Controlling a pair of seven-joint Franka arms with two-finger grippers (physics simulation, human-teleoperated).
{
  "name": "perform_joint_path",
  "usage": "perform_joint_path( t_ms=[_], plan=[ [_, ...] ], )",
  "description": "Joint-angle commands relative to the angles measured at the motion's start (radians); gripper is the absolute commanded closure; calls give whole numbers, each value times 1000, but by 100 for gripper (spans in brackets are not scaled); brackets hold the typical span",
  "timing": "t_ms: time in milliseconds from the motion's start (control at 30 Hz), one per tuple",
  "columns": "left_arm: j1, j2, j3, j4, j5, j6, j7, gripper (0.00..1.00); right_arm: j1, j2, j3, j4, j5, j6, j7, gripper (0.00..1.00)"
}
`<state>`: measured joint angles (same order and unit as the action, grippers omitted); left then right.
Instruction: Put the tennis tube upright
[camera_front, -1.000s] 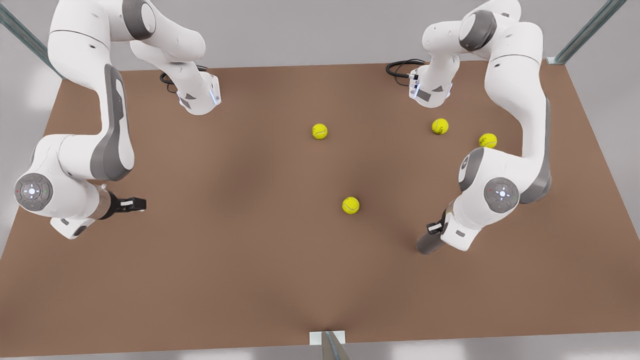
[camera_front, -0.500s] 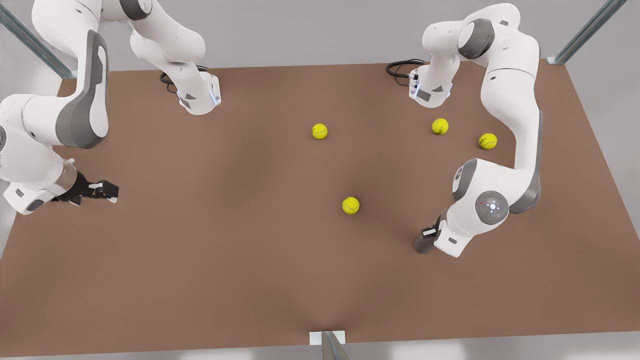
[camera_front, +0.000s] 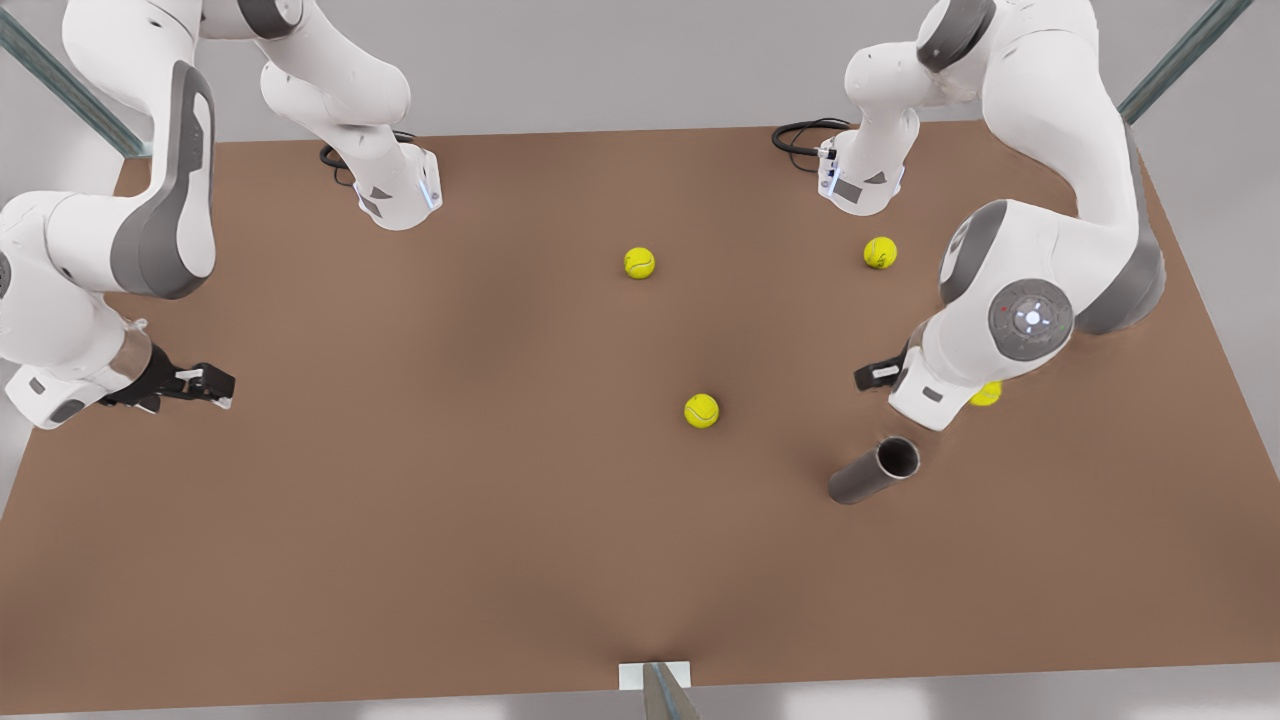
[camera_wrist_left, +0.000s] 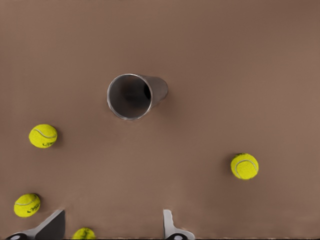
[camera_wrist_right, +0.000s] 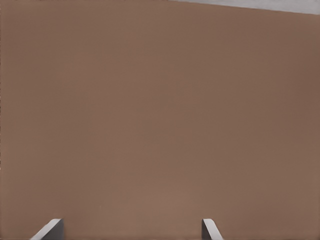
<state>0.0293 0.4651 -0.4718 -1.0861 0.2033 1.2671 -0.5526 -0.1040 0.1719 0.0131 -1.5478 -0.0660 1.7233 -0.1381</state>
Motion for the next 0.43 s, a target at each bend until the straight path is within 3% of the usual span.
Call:
perform_joint_path(
  t_ms=[0,100,133,167,200,233,400],
  plan=[
    [0,-20,-1,0,-4,-15,2,0,0,0,-1,0,0,-1,0,0],
    [12,-62,-17,-9,48,-8,195,0,-2,1,1,0,2,-1,0,0],
    [-40,-83,47,-15,64,-25,333,0,-2,1,-1,0,0,-1,-2,0],
    [-118,-177,337,-46,-185,-48,540,0,-3,1,1,0,0,-1,0,0],
    [-98,-339,338,-300,-196,150,540,0,-2,1,-1,0,0,-1,-2,0],
    [-68,-399,338,-399,-196,218,540,0,0,1,-1,0,0,1,-2,0],
    [-69,-395,338,-403,-170,219,542,0,15,-37,13,-34,2,33,-2,0]
  ],
)
